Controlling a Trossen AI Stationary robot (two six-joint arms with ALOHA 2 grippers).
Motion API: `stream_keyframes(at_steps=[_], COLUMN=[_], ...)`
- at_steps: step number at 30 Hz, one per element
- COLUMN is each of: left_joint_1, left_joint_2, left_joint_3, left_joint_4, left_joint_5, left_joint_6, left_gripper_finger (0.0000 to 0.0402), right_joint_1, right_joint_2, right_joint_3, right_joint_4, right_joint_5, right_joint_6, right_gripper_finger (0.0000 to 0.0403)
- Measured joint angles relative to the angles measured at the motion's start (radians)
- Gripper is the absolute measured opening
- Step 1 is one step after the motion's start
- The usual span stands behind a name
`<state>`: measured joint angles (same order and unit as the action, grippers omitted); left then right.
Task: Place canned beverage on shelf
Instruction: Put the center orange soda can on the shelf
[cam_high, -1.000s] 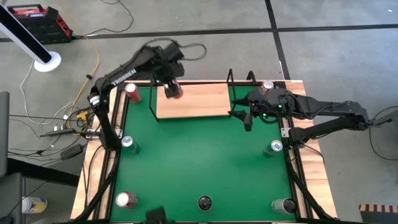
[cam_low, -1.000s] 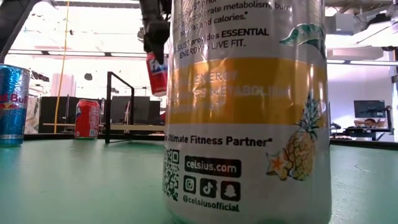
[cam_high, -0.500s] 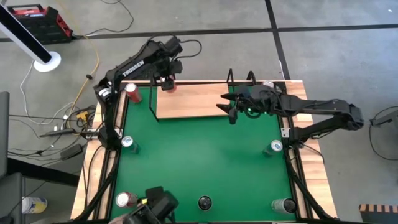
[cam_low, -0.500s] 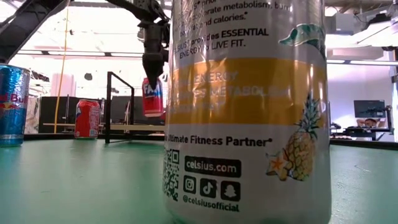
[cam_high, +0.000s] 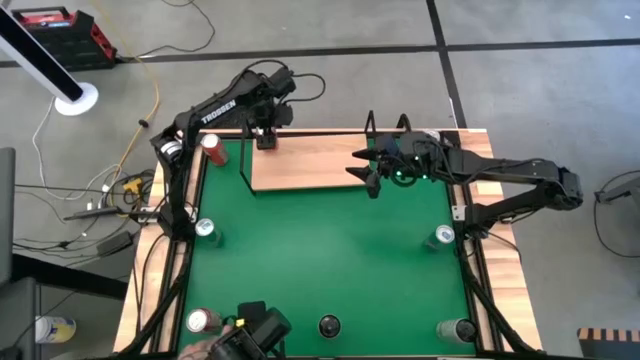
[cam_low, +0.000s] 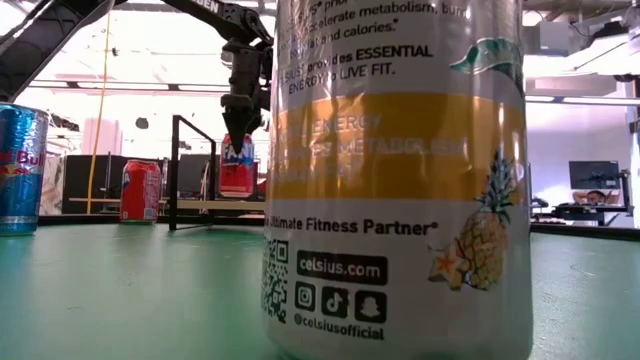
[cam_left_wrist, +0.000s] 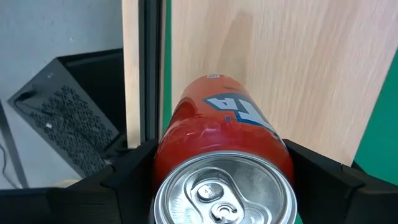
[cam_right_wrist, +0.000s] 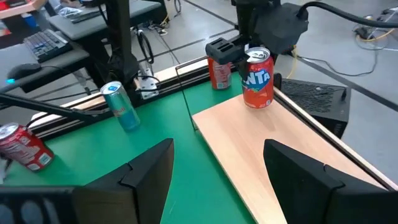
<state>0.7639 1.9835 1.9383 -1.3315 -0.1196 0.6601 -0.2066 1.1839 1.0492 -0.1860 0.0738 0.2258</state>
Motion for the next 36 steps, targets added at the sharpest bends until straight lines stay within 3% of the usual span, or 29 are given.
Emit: stream_keyframes(at_steps=[6, 26, 32, 36], left_joint_1=[-0.005, -0.011, -0.011, -0.012], left_joint_2=[0.0, 0.043, 0.05, 0.05], left_joint_3=[-0.002, 0.0, -0.004, -0.005], left_joint_4=[0.006, -0.005, -0.001, 0.003], left_joint_5=[0.006, 0.014, 0.027, 0.026], left_joint_6=[0.0, 0.003, -0.011, -0.018], left_gripper_finger=[0.028, 0.028, 0.0346, 0.0363], right_joint_1=[-0.013, -0.003, -0.003, -0.003], right_joint_2=[0.0, 0.0, 0.0, 0.0], right_joint_3=[0.0, 0.0, 0.0, 0.0], right_joint_4=[0.0, -0.001, 0.0, 0.0], right_joint_5=[-0.049, -0.06, -0.06, -0.06], right_joint_6=[-0.006, -0.016, -0.016, -0.016], right_gripper_finger=[0.0275, 0.0275, 0.0275, 0.0275])
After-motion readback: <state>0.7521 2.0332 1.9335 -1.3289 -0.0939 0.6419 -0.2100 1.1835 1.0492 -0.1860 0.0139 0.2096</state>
